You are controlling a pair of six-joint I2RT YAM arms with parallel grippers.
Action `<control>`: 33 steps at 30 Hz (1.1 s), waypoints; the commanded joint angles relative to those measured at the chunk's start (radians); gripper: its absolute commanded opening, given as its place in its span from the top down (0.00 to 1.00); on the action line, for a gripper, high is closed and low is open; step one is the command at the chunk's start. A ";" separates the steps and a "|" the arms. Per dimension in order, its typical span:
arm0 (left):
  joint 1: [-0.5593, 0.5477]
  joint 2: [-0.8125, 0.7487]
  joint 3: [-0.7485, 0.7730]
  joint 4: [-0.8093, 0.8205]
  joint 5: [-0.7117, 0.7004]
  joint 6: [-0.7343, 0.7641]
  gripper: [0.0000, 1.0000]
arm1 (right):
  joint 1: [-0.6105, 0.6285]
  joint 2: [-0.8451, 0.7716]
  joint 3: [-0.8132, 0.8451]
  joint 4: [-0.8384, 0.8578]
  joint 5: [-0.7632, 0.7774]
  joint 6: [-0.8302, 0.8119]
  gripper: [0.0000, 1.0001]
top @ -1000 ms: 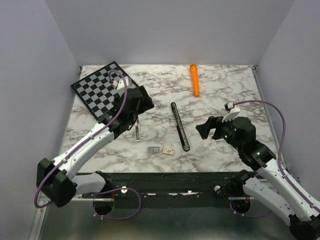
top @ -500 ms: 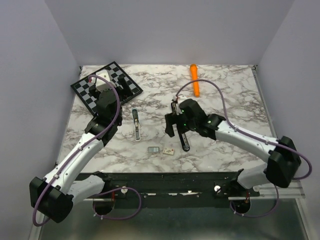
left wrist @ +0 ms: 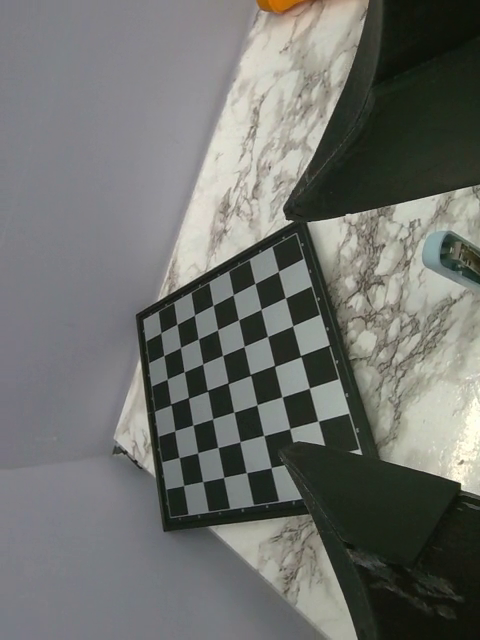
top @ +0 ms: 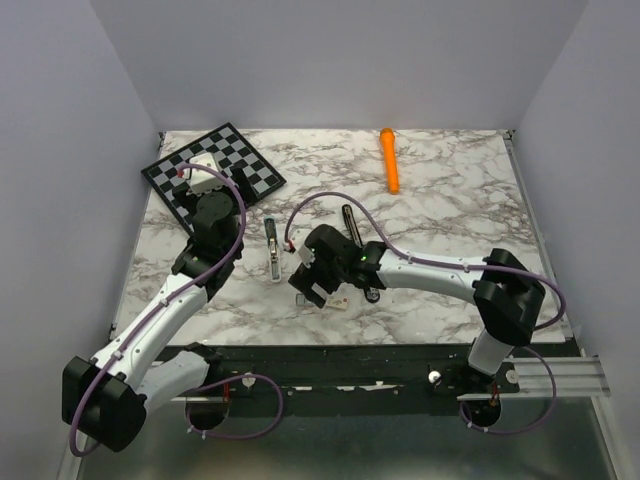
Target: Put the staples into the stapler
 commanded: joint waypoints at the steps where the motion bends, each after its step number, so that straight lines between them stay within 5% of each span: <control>1: 0.004 -0.039 -0.028 0.108 -0.065 0.061 0.01 | 0.027 0.060 -0.005 0.043 -0.048 -0.162 0.00; 33: 0.002 -0.066 -0.042 0.107 -0.031 0.032 0.01 | 0.041 0.252 0.130 -0.006 0.090 -0.290 0.00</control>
